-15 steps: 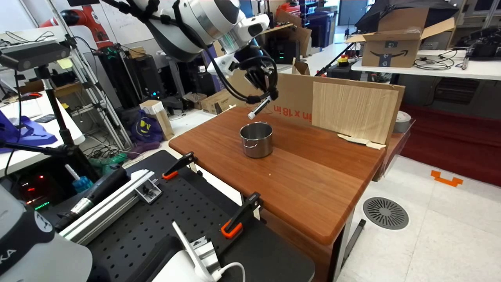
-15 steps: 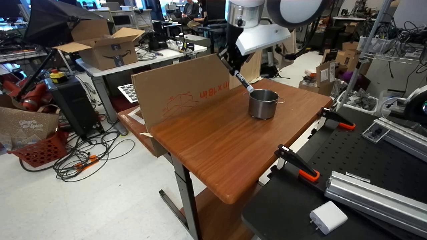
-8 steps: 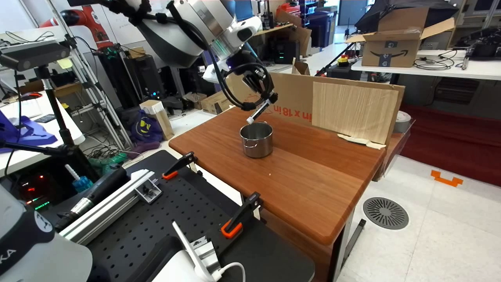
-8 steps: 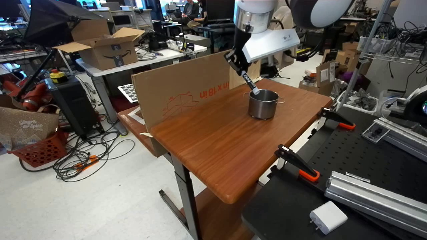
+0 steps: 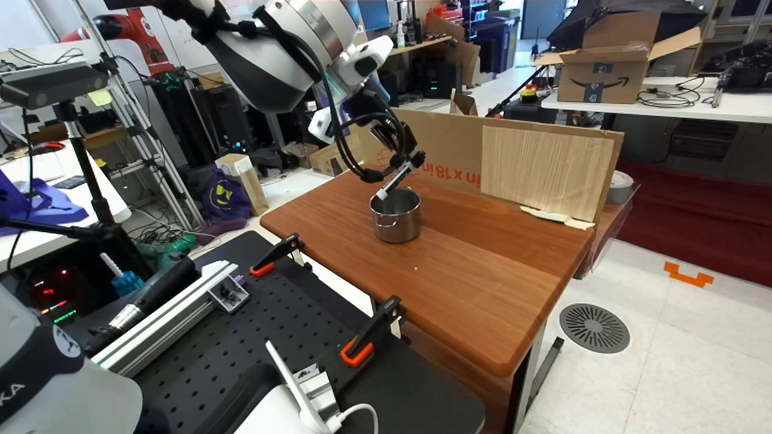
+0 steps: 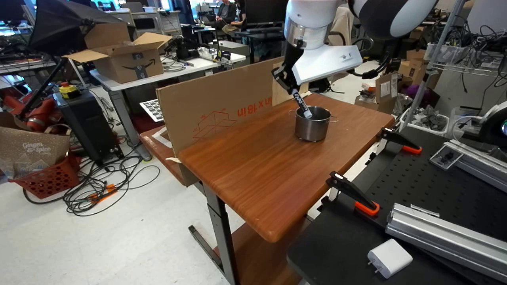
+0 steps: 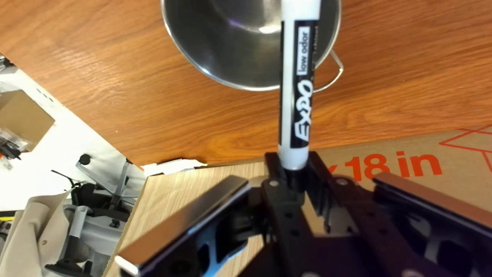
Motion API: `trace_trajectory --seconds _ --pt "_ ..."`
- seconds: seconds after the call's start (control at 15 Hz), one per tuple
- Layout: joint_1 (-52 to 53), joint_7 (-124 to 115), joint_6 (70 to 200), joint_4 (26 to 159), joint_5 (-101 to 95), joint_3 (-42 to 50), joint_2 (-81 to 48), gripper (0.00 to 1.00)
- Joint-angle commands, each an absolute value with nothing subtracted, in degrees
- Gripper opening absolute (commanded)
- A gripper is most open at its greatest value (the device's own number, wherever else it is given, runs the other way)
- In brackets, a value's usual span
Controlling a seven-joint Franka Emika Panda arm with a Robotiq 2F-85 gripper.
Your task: Put the marker in the pot
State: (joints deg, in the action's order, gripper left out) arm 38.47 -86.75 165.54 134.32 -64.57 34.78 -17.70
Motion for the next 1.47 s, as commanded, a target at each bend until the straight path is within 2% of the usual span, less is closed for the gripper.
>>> trace_trajectory --seconds 0.0,1.27,1.33,1.4 --pt "39.25 -91.39 166.63 135.18 -68.39 36.5 -17.19 0.05" --pt "37.01 -93.12 169.03 136.0 -68.37 36.3 -19.95 0.05" --pt "36.88 -92.75 169.09 135.94 -68.12 36.15 -20.2 0.09" --pt "36.81 -92.68 169.21 135.89 -68.01 36.1 -20.4 0.32"
